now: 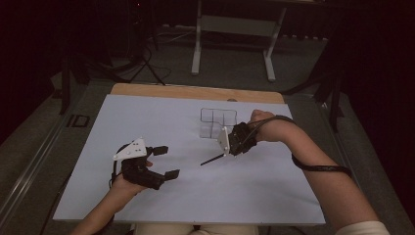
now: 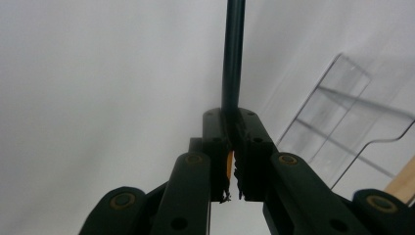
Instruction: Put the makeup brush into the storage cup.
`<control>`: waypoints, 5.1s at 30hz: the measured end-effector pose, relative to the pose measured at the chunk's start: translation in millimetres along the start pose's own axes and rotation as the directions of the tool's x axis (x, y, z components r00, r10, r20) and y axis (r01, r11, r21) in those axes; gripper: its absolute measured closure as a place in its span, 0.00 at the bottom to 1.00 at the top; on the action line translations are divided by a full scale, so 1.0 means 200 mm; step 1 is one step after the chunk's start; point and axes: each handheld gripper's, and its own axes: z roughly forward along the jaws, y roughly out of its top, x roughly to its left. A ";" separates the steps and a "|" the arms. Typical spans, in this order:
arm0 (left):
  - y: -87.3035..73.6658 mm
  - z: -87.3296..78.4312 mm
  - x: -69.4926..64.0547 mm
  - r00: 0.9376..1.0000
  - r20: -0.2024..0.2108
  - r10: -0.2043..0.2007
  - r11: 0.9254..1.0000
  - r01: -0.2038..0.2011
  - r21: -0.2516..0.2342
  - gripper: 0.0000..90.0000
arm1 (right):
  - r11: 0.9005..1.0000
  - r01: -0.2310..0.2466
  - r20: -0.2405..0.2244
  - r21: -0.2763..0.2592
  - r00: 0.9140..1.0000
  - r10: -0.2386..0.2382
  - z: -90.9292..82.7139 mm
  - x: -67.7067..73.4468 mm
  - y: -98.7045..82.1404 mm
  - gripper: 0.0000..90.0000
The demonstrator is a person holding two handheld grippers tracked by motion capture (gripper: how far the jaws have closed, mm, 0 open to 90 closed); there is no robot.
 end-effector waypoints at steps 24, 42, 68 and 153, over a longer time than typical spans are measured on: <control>0.09 0.31 -0.01 0.999 0.044 0.022 0.987 -0.029 0.156 0.47 | 0.999 0.035 0.032 -0.026 0.999 -0.034 -0.04 -0.01 0.13 0.93; 0.10 0.42 -0.01 0.996 0.090 -0.023 0.967 0.000 0.254 0.62 | 0.995 0.095 0.034 0.005 0.995 -0.095 -0.01 0.00 0.20 0.93; 0.12 0.50 0.06 0.979 0.069 -0.193 0.913 0.153 0.379 0.86 | 0.980 0.200 0.144 0.020 0.969 -0.201 -0.02 0.04 0.29 0.93; 0.20 0.14 0.09 0.991 -0.134 0.018 0.993 -0.034 -0.111 0.94 | 0.270 -0.504 0.051 -0.820 0.407 0.912 0.05 0.39 -0.41 0.13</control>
